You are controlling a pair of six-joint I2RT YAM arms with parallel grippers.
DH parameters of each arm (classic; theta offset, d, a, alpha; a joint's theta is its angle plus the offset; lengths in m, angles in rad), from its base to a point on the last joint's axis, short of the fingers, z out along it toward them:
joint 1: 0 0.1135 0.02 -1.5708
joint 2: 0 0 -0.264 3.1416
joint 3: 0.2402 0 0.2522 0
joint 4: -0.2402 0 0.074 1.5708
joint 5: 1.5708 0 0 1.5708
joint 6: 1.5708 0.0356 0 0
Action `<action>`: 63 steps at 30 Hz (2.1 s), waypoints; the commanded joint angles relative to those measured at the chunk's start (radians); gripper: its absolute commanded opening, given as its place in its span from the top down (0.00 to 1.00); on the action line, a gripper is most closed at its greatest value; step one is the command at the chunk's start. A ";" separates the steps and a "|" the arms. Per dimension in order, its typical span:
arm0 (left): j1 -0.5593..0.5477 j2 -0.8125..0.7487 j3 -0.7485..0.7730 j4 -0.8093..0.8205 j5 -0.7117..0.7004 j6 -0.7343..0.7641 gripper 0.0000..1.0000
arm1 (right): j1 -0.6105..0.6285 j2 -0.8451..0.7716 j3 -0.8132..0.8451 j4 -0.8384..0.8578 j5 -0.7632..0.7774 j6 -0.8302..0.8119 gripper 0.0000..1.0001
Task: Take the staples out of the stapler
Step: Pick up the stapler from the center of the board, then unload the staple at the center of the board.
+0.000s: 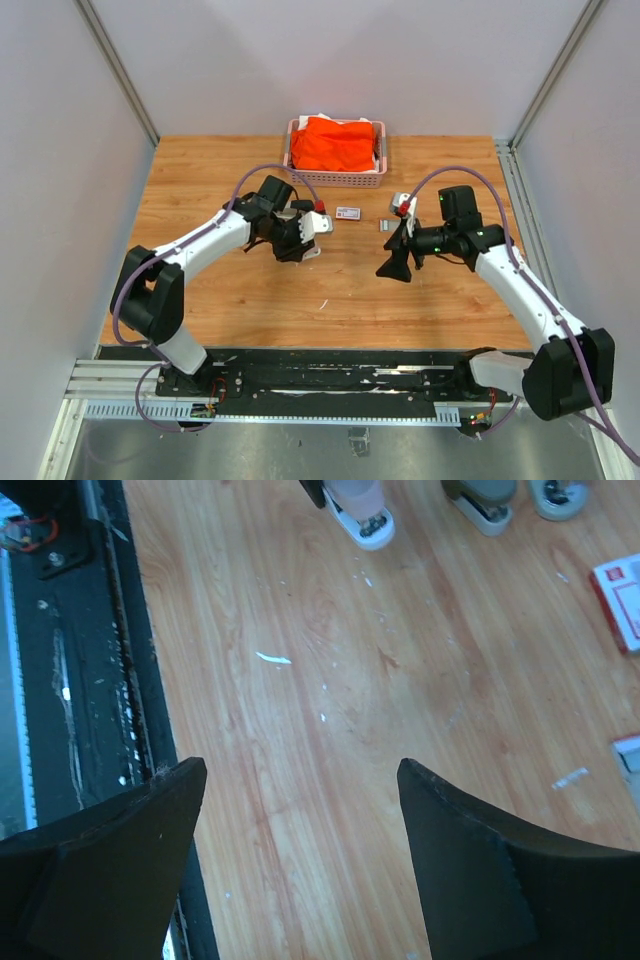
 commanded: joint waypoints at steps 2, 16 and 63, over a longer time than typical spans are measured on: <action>-0.032 -0.075 0.048 -0.005 0.009 0.037 1.00 | 0.069 0.095 0.075 0.049 -0.084 0.116 0.22; -0.161 -0.319 -0.147 0.198 0.044 0.013 1.00 | 0.116 0.507 0.291 0.064 -0.267 0.516 0.44; -0.257 -0.275 -0.224 0.330 -0.062 -0.042 1.00 | 0.151 0.599 0.142 0.364 -0.384 0.754 0.77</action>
